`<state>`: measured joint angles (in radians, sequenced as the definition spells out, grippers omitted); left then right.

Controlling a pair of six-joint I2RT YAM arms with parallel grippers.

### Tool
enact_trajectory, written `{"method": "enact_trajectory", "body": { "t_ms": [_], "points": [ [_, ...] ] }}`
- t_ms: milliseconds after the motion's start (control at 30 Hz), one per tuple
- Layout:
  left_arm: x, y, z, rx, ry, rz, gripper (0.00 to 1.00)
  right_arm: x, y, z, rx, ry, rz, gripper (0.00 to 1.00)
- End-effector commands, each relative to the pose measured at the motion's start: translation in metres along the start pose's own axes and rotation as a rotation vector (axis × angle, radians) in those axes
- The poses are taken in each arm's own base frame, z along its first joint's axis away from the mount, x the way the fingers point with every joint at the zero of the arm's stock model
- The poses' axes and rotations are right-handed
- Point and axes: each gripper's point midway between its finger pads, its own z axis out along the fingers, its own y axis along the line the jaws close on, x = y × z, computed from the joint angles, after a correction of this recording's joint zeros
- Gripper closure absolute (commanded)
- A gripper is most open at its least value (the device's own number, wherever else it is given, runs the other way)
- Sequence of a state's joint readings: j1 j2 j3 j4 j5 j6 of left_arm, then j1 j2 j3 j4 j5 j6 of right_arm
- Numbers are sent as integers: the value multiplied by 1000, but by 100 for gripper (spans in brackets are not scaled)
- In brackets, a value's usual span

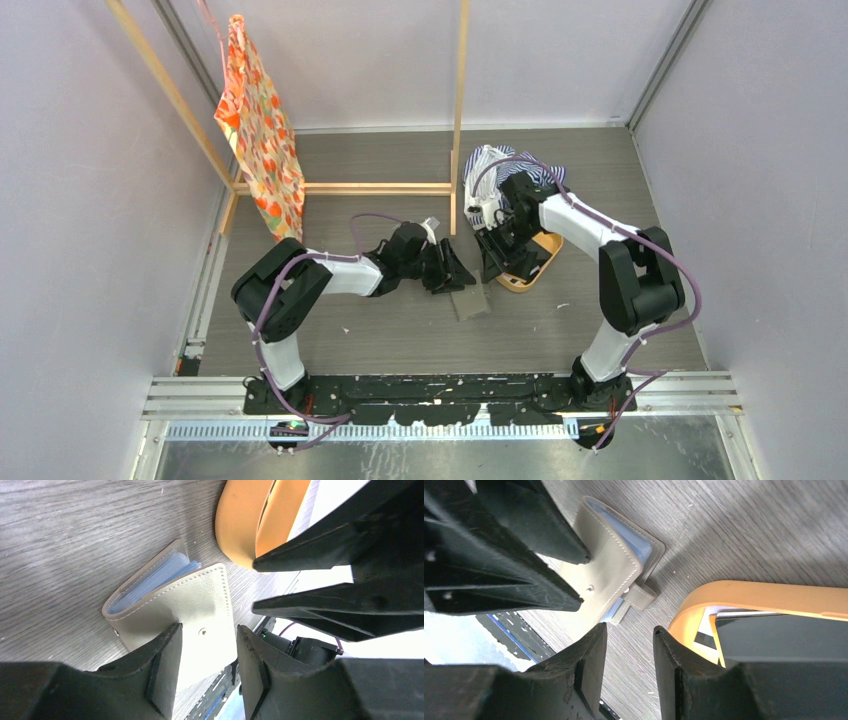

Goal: Put the credit cards into the card holder
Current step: Close the card holder at the center of the board.

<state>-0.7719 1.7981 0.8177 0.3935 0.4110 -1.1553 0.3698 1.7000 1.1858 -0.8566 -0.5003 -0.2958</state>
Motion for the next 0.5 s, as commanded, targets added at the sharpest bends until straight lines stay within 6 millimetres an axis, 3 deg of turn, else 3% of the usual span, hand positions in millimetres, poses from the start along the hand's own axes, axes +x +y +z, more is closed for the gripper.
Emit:
{"method": "enact_trajectory", "body": {
  "t_ms": [0,167,467],
  "points": [
    [-3,-7,2,67,-30,58,50,-1,8,0,-34,-8,-54,55],
    [-1,2,-2,65,-54,65,50,7,4,13,1,56,-95,55],
    [16,57,-13,-72,-58,74,55,7,1,17,10,51,-244,53]
  ]
}}
